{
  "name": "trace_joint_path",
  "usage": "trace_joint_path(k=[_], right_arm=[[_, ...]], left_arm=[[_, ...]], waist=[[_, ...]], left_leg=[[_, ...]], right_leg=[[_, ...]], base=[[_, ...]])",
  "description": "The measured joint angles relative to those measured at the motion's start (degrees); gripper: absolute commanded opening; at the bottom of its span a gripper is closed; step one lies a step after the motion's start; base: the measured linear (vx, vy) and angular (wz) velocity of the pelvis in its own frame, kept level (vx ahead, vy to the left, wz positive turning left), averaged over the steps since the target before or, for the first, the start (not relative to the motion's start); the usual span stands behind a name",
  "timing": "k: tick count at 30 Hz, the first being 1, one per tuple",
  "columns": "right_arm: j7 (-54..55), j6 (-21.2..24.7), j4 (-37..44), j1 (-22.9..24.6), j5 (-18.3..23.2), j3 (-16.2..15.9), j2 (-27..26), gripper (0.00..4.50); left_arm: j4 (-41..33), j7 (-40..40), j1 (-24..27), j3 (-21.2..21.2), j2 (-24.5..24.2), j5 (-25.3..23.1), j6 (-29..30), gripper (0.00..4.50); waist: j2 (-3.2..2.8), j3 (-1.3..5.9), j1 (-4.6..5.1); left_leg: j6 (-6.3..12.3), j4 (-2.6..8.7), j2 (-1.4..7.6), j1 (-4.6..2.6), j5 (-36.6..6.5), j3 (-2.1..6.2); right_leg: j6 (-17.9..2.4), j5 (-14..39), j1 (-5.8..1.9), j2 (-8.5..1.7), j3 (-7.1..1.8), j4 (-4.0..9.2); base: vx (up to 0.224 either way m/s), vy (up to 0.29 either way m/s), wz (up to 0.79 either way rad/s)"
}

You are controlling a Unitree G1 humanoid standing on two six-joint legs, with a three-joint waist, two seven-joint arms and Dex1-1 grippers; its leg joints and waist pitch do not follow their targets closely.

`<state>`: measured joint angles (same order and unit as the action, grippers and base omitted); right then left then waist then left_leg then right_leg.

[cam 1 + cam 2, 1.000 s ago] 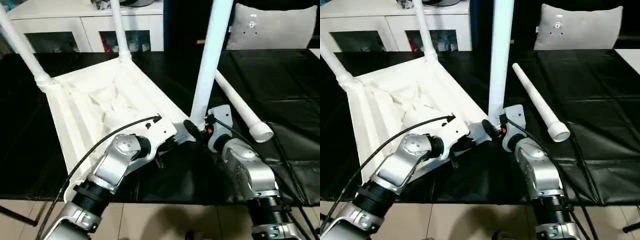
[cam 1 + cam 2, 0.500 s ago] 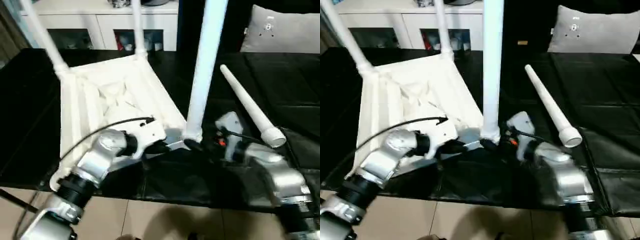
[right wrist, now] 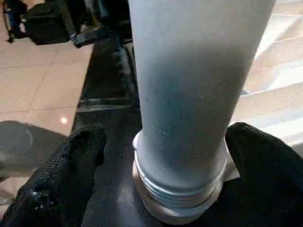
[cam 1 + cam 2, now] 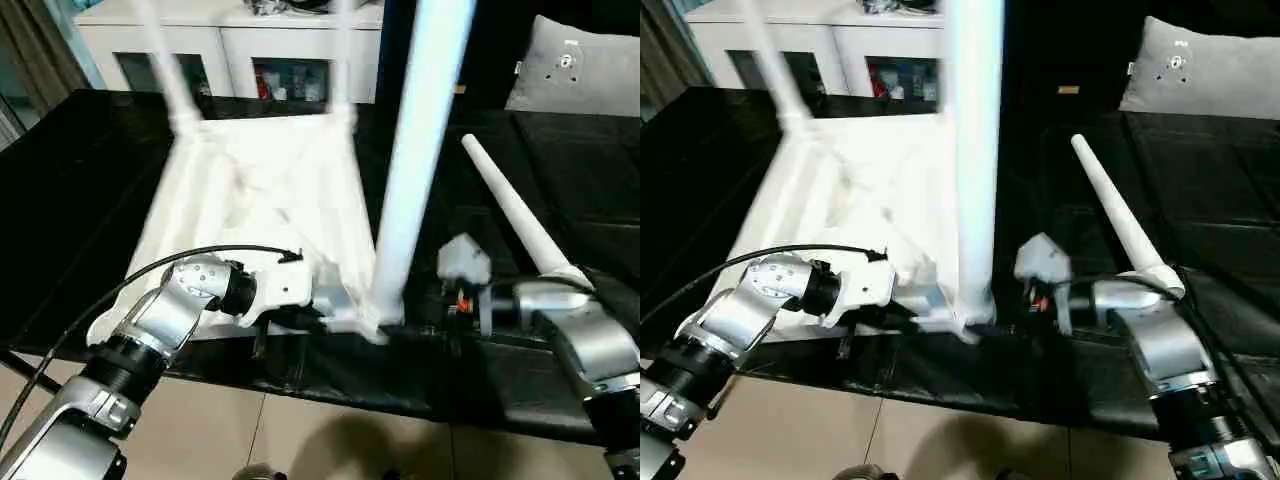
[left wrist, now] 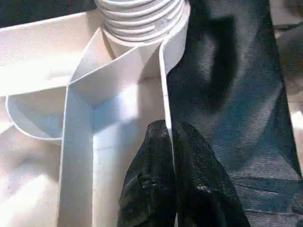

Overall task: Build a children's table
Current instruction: Rotate leg to tighten

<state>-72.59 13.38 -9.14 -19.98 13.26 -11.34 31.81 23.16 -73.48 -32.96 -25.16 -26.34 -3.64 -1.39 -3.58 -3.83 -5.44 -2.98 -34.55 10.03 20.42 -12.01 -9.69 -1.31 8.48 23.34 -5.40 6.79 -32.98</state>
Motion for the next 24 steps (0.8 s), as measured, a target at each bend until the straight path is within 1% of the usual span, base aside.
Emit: trace_joint_path(k=[1, 10, 14, 15, 16, 18, 21, 24], right_arm=[[-0.6, 0.0, -0.12, -0.18, 0.04, -0.42, 0.16, 4.2], [-1.34, -0.48, -2.75, -1.42, -0.66, -1.59, 0.25, 3.34], [-1.27, -0.38, -2.9, -1.63, -0.6, -1.55, 0.19, 3.05], [-1.26, -0.37, -2.95, -1.62, -0.58, -1.52, 0.13, 3.05], [-1.26, -0.35, -3.03, -1.63, -0.53, -1.48, 0.03, 2.85], [-1.22, -0.11, -3.12, -1.62, -0.35, -1.37, -0.15, 2.8], [-0.91, 1.65, -2.67, -0.74, 0.51, -0.42, -0.7, 2.74], [1.1, 3.92, -0.85, 0.51, 1.02, 0.35, -1.92, 2.72]], left_arm=[[0.48, -0.65, -0.32, -0.17, 0.0, 0.01, -0.51, 0.0], [1.03, -1.76, -0.67, -0.51, 0.17, 0.51, -1.81, 0.0], [1.8, -1.95, -0.77, -0.49, 0.19, 0.58, -2.45, 0.0], [1.84, -1.97, -0.77, -0.47, 0.18, 0.59, -2.48, 0.0], [1.86, -1.99, -0.78, -0.46, 0.18, 0.59, -2.48, 0.0], [1.86, -2.03, -0.77, -0.43, 0.16, 0.71, -2.47, 0.0], [1.65, -2.2, -0.52, 0.0, 0.27, 1.53, -1.23, 0.0], [-0.08, -1.27, 0.67, 1.2, 1.09, 2.07, 2.89, 0.0]], waist=[[0.0, 0.0, 0.08], [0.08, -0.03, 0.2], [0.09, -0.03, 0.2], [0.09, -0.03, 0.21], [0.09, -0.03, 0.23], [0.1, -0.04, 0.24], [0.12, -0.04, 0.21], [0.12, -0.04, 0.36]], left_leg=[[-0.01, 0.0, 0.0, 0.01, 0.0, 0.0], [0.02, 0.01, 0.01, 0.08, 0.02, -0.01], [0.12, 0.01, 0.01, 0.1, 0.07, -0.01], [0.12, 0.02, 0.01, 0.1, 0.07, -0.01], [0.12, 0.02, 0.01, 0.1, 0.07, -0.01], [0.12, 0.02, 0.01, 0.1, 0.07, -0.01], [0.12, 0.02, 0.01, 0.1, 0.07, -0.01], [0.11, 0.03, 0.01, 0.11, 0.07, -0.04]], right_leg=[[0.09, 0.05, 0.0, 0.0, 0.0, -0.02], [0.11, 0.07, 0.0, 0.01, -0.01, -0.04], [0.11, 0.09, 0.0, 0.01, -0.01, -0.04], [0.11, 0.09, 0.0, 0.01, -0.01, -0.04], [0.11, 0.09, 0.0, 0.01, -0.01, -0.04], [0.11, 0.09, 0.0, 0.01, -0.01, -0.04], [0.12, 0.1, 0.0, 0.01, 0.0, -0.04], [0.11, 0.09, 0.0, 0.01, -0.03, -0.05]], base=[[0.0, 0.0, 0.0], [0.0, 0.0, 0.0], [0.0, 0.0, 0.0], [0.0, 0.0, 0.0], [0.0, 0.0, 0.0], [0.0, 0.0, 0.0], [0.0, 0.0, 0.0], [0.0, 0.0, 0.0]])
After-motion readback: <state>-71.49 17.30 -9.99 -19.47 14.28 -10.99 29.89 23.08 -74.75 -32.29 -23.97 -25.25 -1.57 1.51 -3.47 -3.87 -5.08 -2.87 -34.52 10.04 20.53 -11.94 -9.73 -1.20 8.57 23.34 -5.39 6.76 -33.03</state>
